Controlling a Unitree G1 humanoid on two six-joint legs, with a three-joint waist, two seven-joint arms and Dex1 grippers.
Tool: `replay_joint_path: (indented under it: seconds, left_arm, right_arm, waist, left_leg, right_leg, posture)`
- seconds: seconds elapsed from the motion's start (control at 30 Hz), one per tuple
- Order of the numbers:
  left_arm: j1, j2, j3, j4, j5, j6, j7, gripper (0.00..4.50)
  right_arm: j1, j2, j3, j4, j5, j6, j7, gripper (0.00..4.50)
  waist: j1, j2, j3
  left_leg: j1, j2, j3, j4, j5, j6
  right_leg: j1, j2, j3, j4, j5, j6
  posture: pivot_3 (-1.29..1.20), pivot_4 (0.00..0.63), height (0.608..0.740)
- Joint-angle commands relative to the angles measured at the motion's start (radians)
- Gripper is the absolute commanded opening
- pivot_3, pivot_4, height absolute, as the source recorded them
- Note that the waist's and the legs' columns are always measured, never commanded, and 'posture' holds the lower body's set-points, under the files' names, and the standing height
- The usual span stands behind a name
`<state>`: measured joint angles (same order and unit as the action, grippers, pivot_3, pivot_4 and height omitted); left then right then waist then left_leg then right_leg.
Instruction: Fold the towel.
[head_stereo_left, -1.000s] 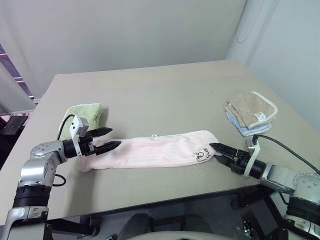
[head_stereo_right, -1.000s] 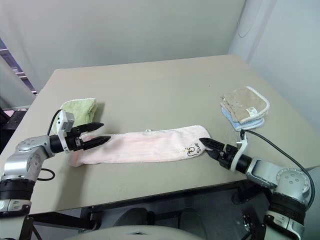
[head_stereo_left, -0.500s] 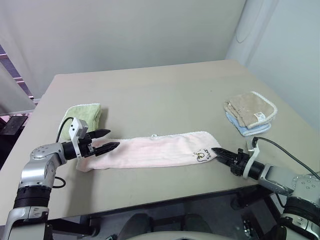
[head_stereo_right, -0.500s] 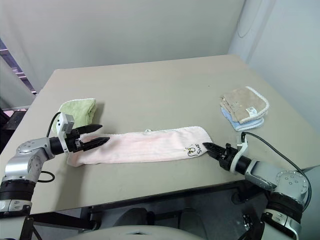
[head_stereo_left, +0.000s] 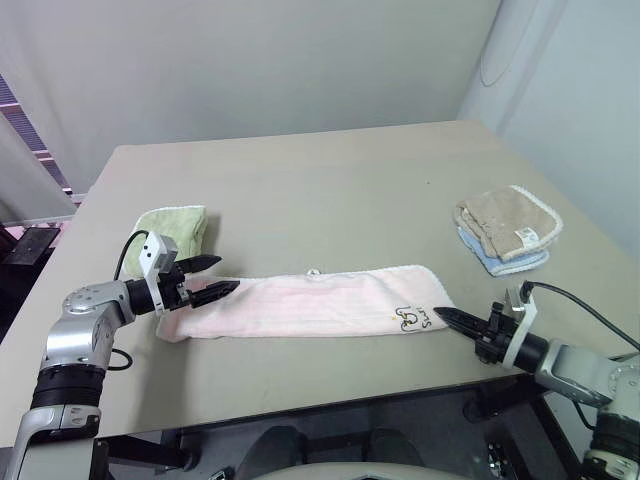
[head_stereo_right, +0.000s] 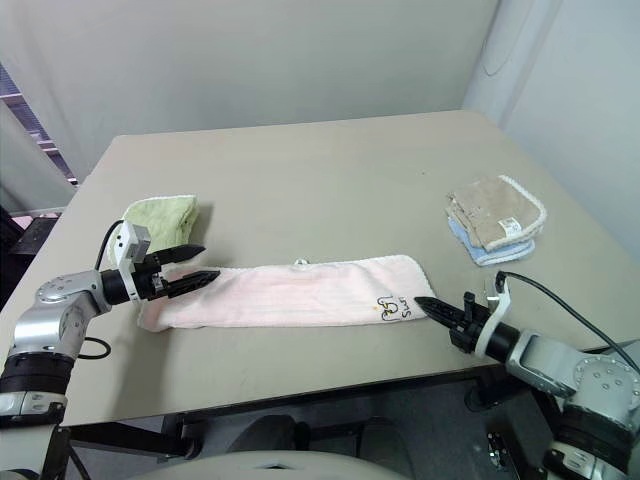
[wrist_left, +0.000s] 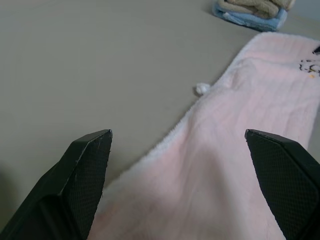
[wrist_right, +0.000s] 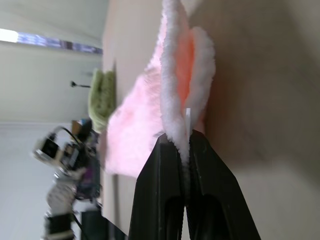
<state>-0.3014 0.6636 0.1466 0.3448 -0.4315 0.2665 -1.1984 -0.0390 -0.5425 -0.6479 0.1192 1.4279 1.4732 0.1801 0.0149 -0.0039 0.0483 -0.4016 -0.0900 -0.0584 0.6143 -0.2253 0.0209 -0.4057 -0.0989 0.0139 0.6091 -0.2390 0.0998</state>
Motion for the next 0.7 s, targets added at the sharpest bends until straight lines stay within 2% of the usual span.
replay_joint_path:
  seconds: [0.03,0.2,0.37,0.47,0.53,0.7]
  left_arm:
    - [-0.021,0.009,0.005,0.003,0.001,-0.011,-0.012,4.5]
    - [-0.046,0.007,-0.007,0.036,0.016,-0.023,-0.02,4.5]
    - [-0.078,-0.005,-0.021,0.064,0.027,-0.032,-0.025,4.5]
    - [-0.09,-0.009,-0.025,0.077,0.037,-0.038,-0.029,4.5]
    - [-0.097,-0.011,-0.025,0.084,0.04,-0.04,-0.029,4.5]
    - [-0.1,-0.015,-0.025,0.085,0.043,-0.042,-0.025,4.5]
  right_arm:
    - [0.057,-0.114,-0.079,-0.037,0.002,-0.026,0.078,0.03]
    - [0.148,-0.244,-0.134,0.003,-0.079,-0.092,0.193,0.03]
    - [0.155,-0.285,-0.154,-0.016,-0.13,-0.137,0.231,0.03]
    - [0.163,-0.279,-0.141,-0.113,-0.17,-0.198,0.249,0.03]
    - [0.204,-0.269,-0.118,-0.25,-0.243,-0.311,0.322,0.03]
    - [0.242,-0.285,-0.064,-0.477,-0.244,-0.367,0.437,0.03]
  waist:
    - [0.0,0.0,0.0]
    - [-0.001,0.0,0.0]
    - [-0.002,0.0,0.0]
    - [-0.001,0.0,0.0]
    - [0.0,0.0,0.0]
    - [0.0,-0.001,0.0]
  left_leg:
    - [-0.002,0.0,0.0,0.001,0.0,0.001]
    - [-0.003,0.0,0.0,0.002,0.0,0.001]
    - [-0.001,0.001,0.001,0.003,-0.001,-0.002]
    - [-0.001,0.001,0.001,0.004,-0.001,-0.002]
    - [-0.001,0.001,0.001,0.004,-0.001,-0.001]
    - [-0.003,0.001,0.0,0.004,0.0,0.0]
  right_leg:
    - [-0.002,0.0,0.0,0.0,0.0,0.0]
    - [-0.002,0.0,0.0,0.0,0.0,0.0]
    - [0.0,0.001,0.0,0.0,-0.002,0.003]
    - [0.001,0.0,0.0,0.0,-0.001,0.003]
    - [0.0,0.0,0.0,0.0,-0.001,0.003]
    - [-0.002,0.001,-0.001,0.001,0.002,0.006]
  posture:
    - [0.0,0.0,0.74]
    - [0.0,0.0,0.74]
    - [0.0,0.0,0.74]
    - [0.0,0.0,0.74]
    - [0.0,0.0,0.74]
    - [0.0,0.0,0.74]
